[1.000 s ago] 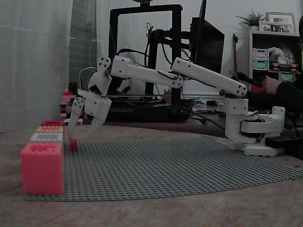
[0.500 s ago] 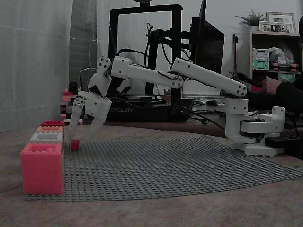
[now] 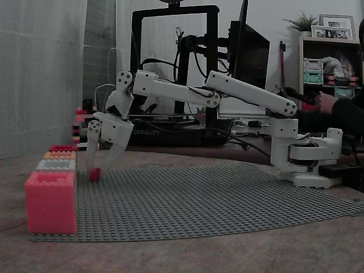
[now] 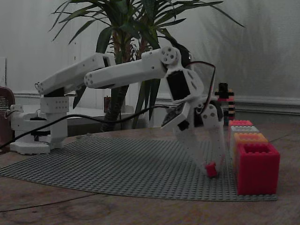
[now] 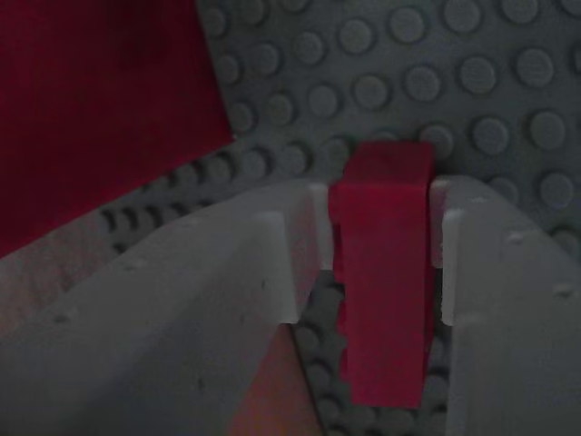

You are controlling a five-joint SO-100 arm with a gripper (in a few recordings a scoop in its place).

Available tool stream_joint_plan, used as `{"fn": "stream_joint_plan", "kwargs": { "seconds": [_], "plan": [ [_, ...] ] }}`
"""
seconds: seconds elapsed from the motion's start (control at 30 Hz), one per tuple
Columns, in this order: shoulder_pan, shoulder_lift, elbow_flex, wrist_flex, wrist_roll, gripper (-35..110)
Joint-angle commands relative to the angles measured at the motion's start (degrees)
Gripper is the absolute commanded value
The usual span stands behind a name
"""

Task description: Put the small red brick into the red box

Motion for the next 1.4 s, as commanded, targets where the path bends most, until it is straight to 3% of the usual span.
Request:
{"fn": "stream_joint_plan", "kwargs": {
  "seconds": [0.0,0.23,0.43,1.07,1.37],
  "plan": [
    [0.09,4.66,-4.83,1.49,0.7,0],
    [0.7,13.1,-7.91,4.92,11.51,0],
    [2.99,13.27,-17.67,-0.7,19.25,0],
    [5.71,0.79,-17.23,-20.3,13.45,0],
    [5.71,0.7,-15.29,-19.95,12.39,7]
  ]
}}
